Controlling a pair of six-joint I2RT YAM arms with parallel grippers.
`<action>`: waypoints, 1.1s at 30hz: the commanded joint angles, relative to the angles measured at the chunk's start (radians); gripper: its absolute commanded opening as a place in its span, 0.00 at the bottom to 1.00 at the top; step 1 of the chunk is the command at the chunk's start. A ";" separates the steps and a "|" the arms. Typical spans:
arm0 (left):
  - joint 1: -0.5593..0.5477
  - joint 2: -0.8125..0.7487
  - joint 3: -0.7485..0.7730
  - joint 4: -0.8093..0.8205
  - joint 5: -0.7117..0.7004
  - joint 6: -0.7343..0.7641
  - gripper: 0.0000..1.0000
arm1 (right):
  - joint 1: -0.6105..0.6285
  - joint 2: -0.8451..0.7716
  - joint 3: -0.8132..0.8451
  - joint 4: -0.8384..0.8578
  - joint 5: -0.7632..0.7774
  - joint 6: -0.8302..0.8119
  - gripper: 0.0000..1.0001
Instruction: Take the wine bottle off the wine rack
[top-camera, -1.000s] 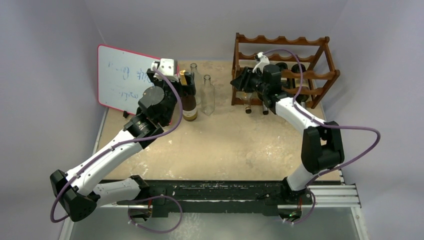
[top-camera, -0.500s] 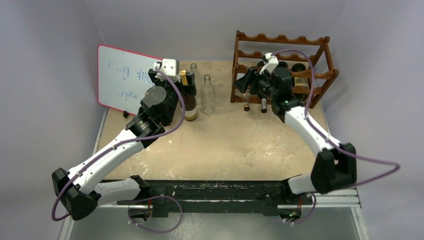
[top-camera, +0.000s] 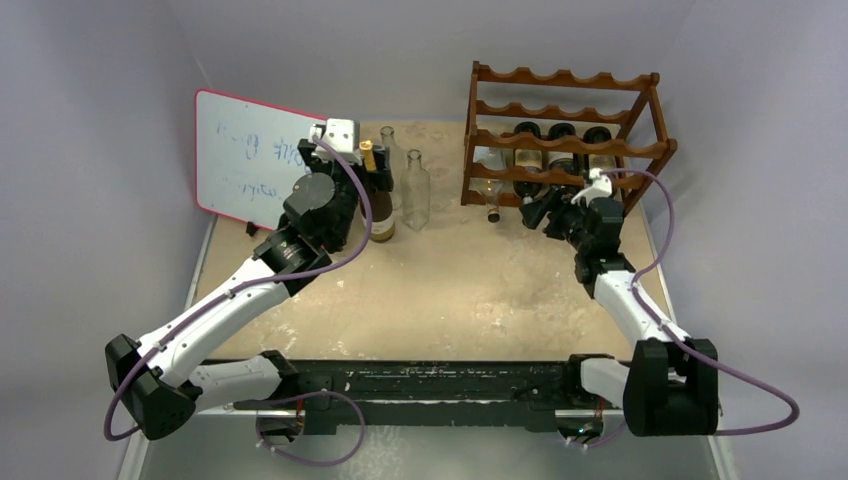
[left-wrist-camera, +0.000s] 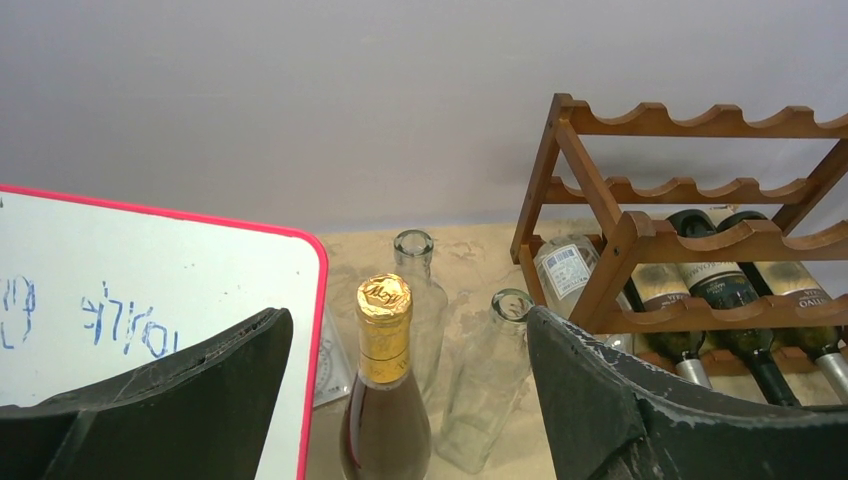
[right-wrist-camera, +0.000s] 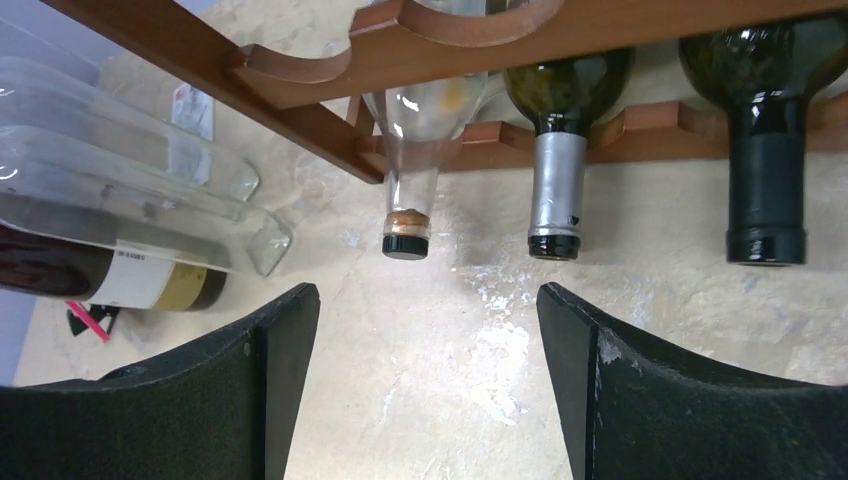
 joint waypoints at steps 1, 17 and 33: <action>-0.014 0.009 0.001 0.048 -0.003 -0.006 0.86 | -0.028 0.027 -0.100 0.341 -0.090 0.095 0.82; -0.032 0.001 -0.036 0.098 -0.041 0.030 0.86 | -0.142 0.517 -0.149 0.878 -0.235 0.227 0.79; -0.032 0.002 -0.037 0.103 -0.052 0.044 0.86 | -0.142 0.742 -0.046 0.962 -0.205 0.335 0.72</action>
